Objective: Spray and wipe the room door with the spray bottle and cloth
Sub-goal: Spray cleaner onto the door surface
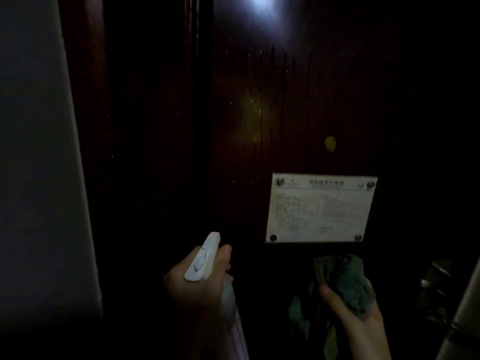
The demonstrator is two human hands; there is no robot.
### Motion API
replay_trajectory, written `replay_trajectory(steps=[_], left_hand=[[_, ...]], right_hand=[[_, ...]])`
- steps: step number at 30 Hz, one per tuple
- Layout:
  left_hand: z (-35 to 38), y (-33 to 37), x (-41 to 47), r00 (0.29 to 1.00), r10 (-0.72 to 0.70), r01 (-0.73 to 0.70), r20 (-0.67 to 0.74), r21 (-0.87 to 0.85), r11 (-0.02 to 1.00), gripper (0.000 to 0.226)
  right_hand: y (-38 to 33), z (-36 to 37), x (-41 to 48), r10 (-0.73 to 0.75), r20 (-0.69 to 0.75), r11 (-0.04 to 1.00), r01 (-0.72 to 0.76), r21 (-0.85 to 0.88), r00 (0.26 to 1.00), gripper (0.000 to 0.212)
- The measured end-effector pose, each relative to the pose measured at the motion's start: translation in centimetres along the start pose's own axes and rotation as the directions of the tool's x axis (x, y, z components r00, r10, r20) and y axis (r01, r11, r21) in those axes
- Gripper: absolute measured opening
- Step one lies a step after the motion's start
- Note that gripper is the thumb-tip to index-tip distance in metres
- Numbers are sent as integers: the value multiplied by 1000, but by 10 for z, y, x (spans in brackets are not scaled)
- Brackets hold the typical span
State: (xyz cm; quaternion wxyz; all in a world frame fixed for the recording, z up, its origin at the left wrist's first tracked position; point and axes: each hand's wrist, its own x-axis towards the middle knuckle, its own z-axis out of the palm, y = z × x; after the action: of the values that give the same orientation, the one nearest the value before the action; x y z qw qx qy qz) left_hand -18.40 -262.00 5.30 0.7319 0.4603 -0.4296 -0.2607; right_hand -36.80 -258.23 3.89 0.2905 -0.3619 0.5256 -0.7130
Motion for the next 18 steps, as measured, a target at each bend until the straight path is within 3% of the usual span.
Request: replay_trajectory(steps=[2,5,13,18], left_hand=[[-2,2,12,996,94,-94,-4,23,995,25],[-7,4,25,992,127,-127,-4,91,988,43],[-13,10,31,1000,30,-30,3,28,999,31],[-14,13,36,994,95,-98,55,58,993,41]], right_hand=[[-13,9,5,-33,37,999,32,37,999,48],[-25,22,12,-88,120,993,78,87,989,45],[-35,42,12,-86,223,979,40,202,971,43],[-39,44,14,-121,223,979,80,185,967,39]])
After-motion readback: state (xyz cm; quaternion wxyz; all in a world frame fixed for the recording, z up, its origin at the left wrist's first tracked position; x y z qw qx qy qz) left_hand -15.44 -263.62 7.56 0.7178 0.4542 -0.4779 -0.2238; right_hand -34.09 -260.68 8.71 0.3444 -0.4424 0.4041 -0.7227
